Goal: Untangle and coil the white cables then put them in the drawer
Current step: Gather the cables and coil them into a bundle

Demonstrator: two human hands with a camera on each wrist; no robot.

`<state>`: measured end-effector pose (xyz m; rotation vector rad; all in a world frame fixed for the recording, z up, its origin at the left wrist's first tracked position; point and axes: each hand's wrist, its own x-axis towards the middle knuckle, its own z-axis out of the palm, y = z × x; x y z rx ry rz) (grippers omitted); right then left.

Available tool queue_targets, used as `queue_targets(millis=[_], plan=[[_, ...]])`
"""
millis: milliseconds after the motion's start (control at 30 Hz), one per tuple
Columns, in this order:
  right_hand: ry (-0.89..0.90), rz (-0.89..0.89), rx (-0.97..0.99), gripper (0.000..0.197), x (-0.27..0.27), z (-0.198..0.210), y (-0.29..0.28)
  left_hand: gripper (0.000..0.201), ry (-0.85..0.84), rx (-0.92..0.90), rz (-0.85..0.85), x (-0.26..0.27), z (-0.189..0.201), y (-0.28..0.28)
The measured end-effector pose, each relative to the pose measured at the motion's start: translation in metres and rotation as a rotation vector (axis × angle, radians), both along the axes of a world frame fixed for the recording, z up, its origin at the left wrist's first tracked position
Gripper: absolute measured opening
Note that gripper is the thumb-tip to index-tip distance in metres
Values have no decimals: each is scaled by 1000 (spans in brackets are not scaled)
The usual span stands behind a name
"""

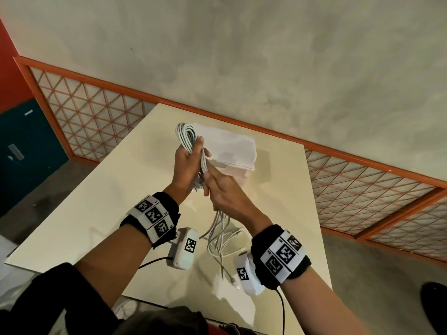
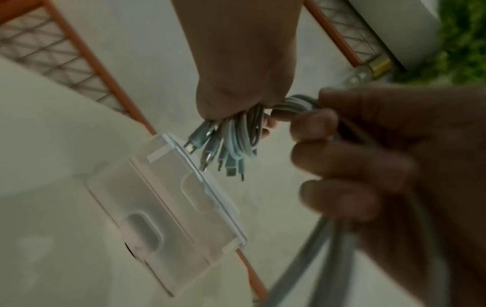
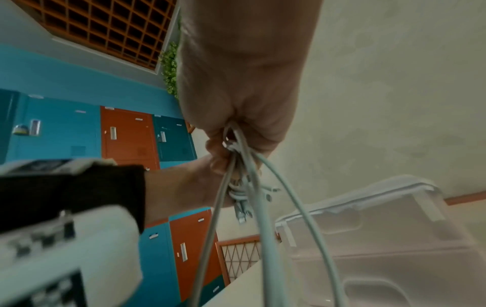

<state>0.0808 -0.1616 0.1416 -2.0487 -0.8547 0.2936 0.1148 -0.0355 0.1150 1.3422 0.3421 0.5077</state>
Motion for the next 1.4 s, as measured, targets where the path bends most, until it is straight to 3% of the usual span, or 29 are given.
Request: queue_targets(millis=[100,300,567,633,767,900,1067,1233,1400], plan=[[42,50,-57,50,-1,-2,2,40,36,-163,-61,1,4,0],[-42,67,-176,52,0,-10,5,26,84,-436,-182,5,13,3],[-14,129,-172,59,11,-12,-5,31,7,-511,72,12,12,-4],[-12,79,-68,53,12,-15,-8,33,-3,-543,149,13,13,-3],[169,-137,270,30,13,-21,-14,27,11,-645,261,15,17,2],[302,-4,121,20,12,-22,-20,31,-46,-699,310,16,26,8],[346,149,-6,37,15,-16,-24,33,-49,-807,170,15,19,13],[261,155,-76,37,16,-17,-27,34,-17,-850,-33,10,14,19],[351,195,-147,37,21,-12,-47,31,-55,-907,-144,8,12,25]])
